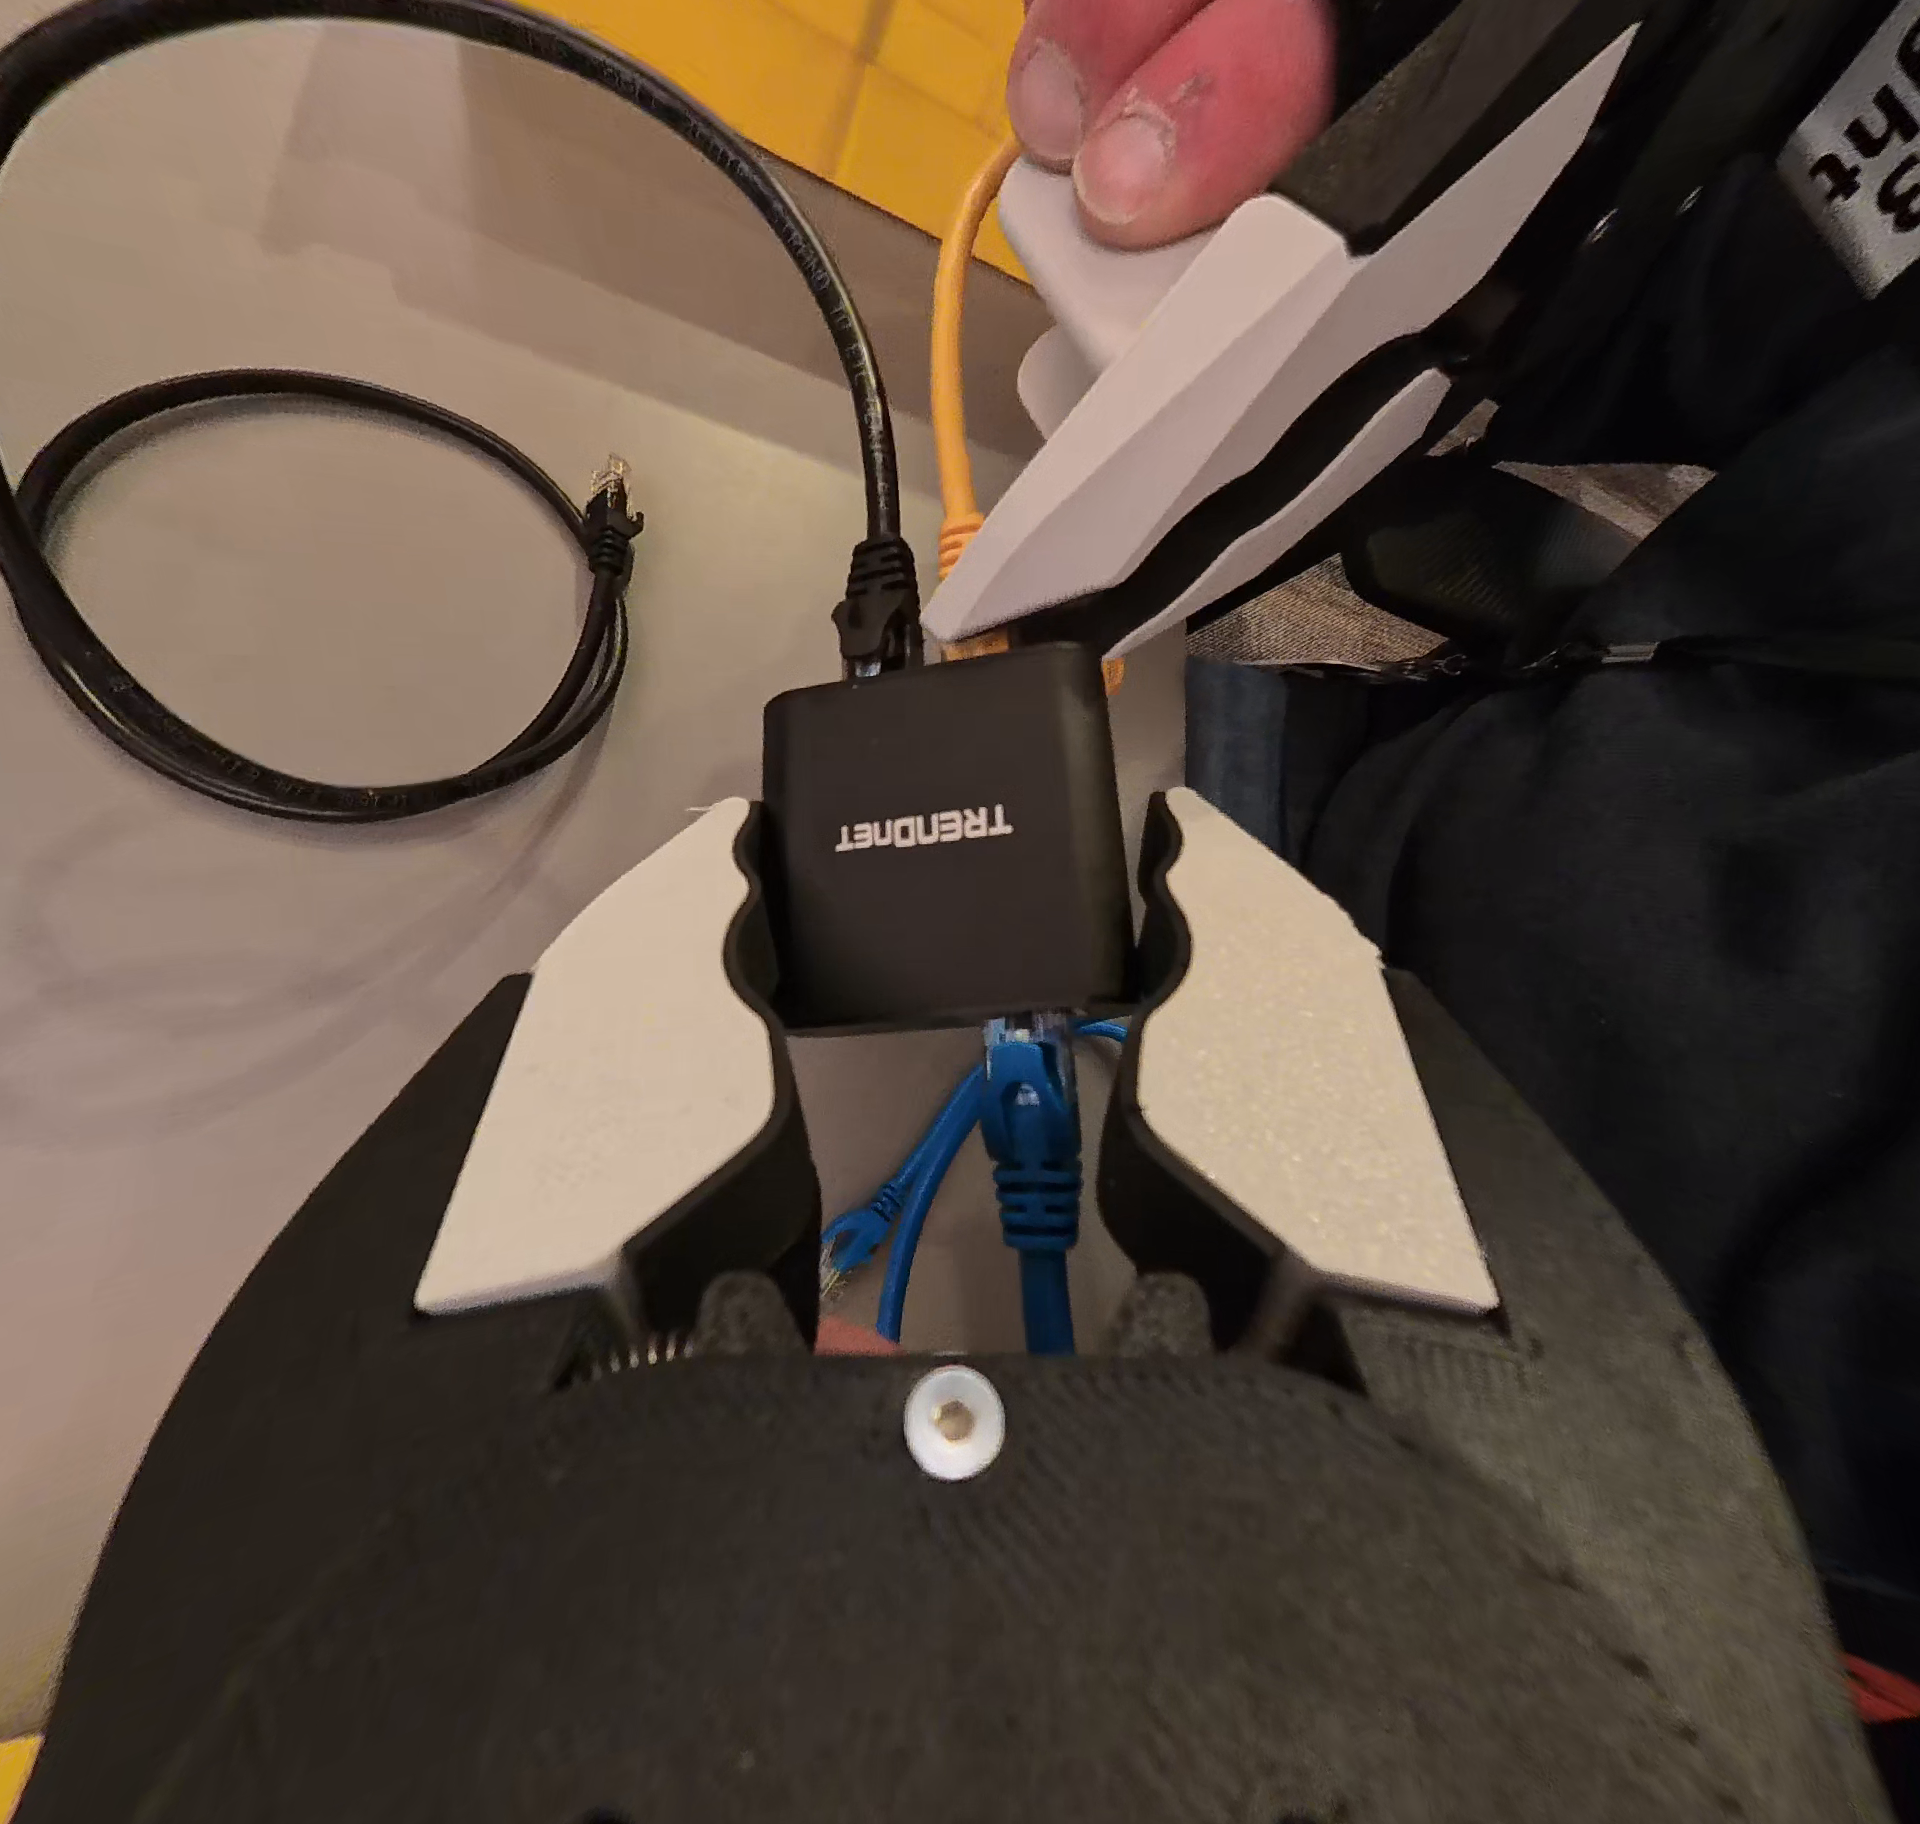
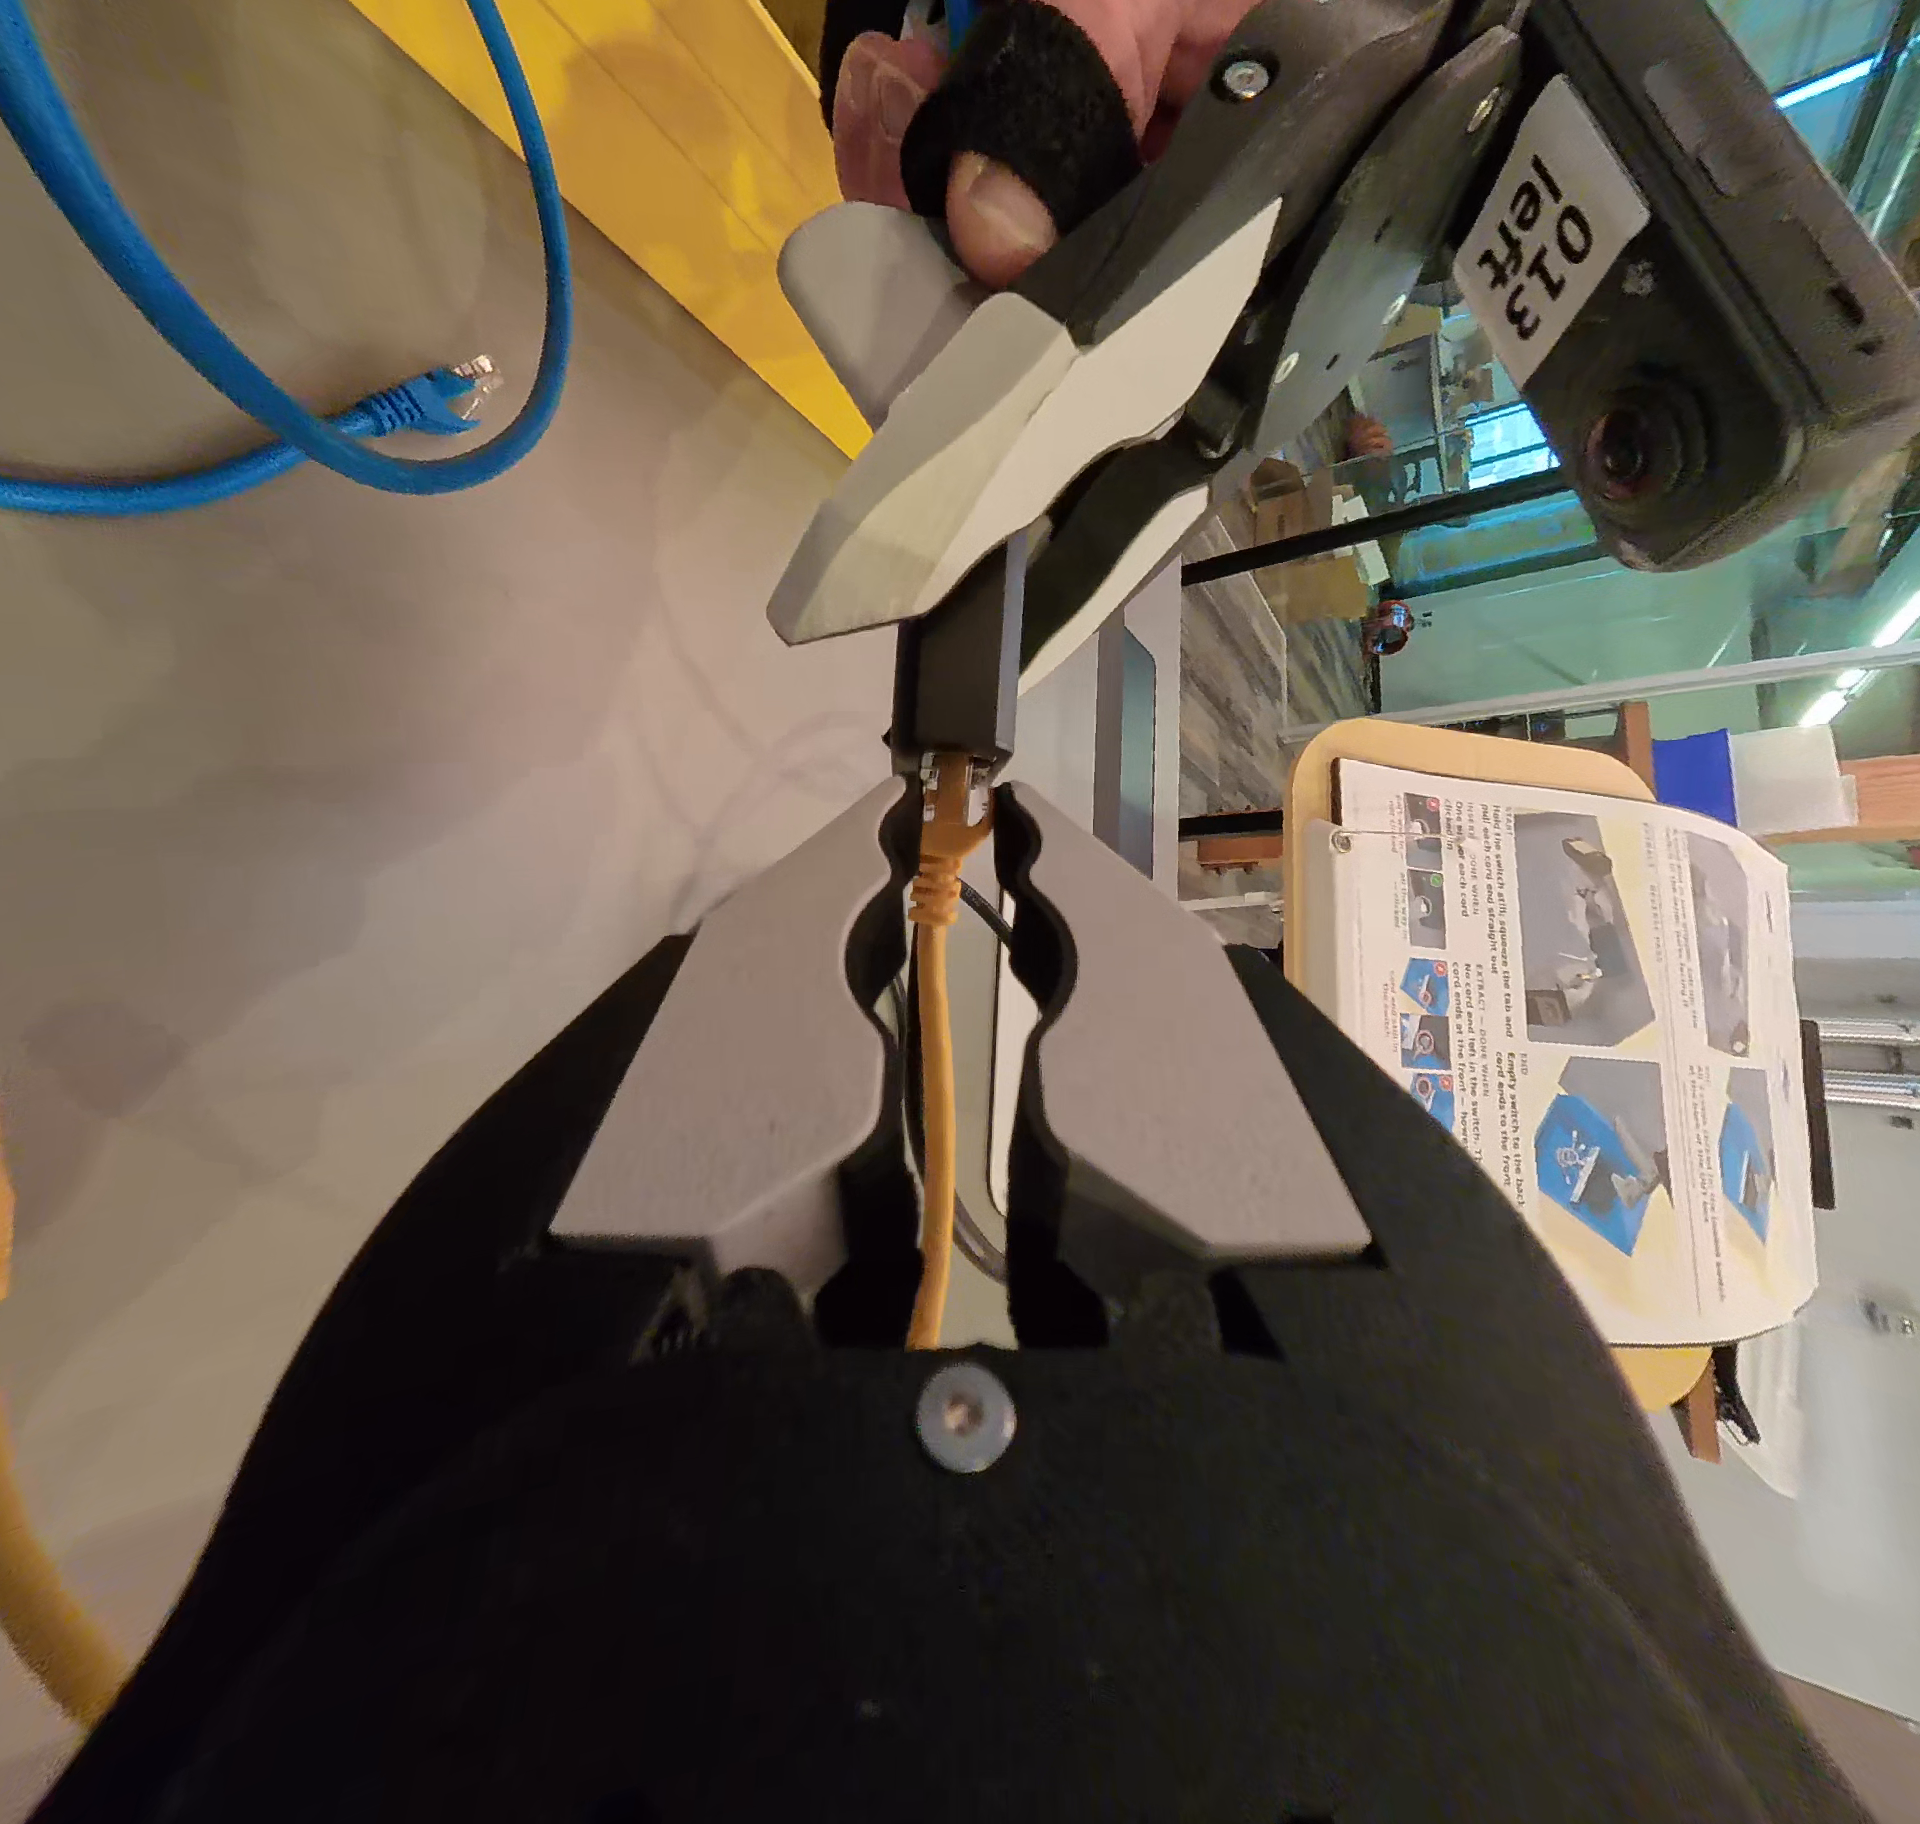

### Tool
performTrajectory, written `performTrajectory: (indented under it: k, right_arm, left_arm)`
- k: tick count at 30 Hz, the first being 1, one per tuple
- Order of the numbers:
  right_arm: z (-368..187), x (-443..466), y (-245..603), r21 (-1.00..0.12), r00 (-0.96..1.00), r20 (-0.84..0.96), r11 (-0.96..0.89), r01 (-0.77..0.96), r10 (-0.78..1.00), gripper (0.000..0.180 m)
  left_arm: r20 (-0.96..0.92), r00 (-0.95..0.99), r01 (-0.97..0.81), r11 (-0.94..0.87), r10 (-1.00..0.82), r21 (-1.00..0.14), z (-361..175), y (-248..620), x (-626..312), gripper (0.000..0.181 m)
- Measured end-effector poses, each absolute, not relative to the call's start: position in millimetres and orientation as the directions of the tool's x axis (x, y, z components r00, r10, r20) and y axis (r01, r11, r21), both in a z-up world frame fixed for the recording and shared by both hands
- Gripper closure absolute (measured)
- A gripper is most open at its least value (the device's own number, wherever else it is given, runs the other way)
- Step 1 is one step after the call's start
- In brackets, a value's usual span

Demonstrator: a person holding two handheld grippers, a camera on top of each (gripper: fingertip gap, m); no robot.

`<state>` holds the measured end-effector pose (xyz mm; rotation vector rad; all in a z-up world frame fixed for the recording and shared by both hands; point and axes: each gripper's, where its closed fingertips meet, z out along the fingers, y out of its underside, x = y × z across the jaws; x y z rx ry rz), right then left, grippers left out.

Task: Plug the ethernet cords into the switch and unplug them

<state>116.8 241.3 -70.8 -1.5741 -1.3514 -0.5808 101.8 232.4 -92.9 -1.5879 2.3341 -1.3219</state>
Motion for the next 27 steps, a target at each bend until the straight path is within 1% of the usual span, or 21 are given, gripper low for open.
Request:
performTrajectory:
  k: [4,10,16,18,20,22,24,27]
  right_arm:
    - [-72,116,240,-0.319,0.252,0.829,0.051,0.946,0.499,0.17]
    - [-82,117,237,-0.262,0.205,0.794,0.018,0.965,0.572,0.171]
    - [-80,124,237,-0.227,0.184,0.786,-0.001,0.974,0.59,0.171]
    - [-85,144,235,-0.184,0.182,0.785,-0.058,0.981,0.592,0.171]
    - [-85,160,230,-0.221,0.233,0.777,-0.093,0.971,0.585,0.171]
    - [-74,165,228,-0.277,0.293,0.772,-0.117,0.954,0.564,0.171]
    - [-48,172,228,-0.352,0.369,0.781,-0.134,0.927,0.504,0.17]
    - [-1,190,225,-0.432,0.463,0.789,-0.171,0.885,0.403,0.17]
  left_arm:
    - [0.407,-0.485,-0.752,0.132,-0.774,-0.646,-93,232,101,0.114]
    - [0.4,-0.479,-0.764,0.146,-0.782,-0.629,-100,230,102,0.115]
    - [0.436,-0.466,-0.763,0.101,-0.77,-0.638,-99,230,106,0.113]
    - [0.406,-0.424,-0.768,0.084,-0.81,-0.635,-102,248,105,0.114]
    - [0.441,-0.403,-0.74,0.002,-0.802,-0.673,-85,264,102,0.114]
    - [0.398,-0.416,-0.708,0.016,-0.818,-0.706,-72,270,103,0.114]
    - [0.366,-0.41,-0.699,0.03,-0.835,-0.714,-68,275,105,0.114]
    - [0.341,-0.39,-0.706,0.04,-0.856,-0.707,-74,283,104,0.114]
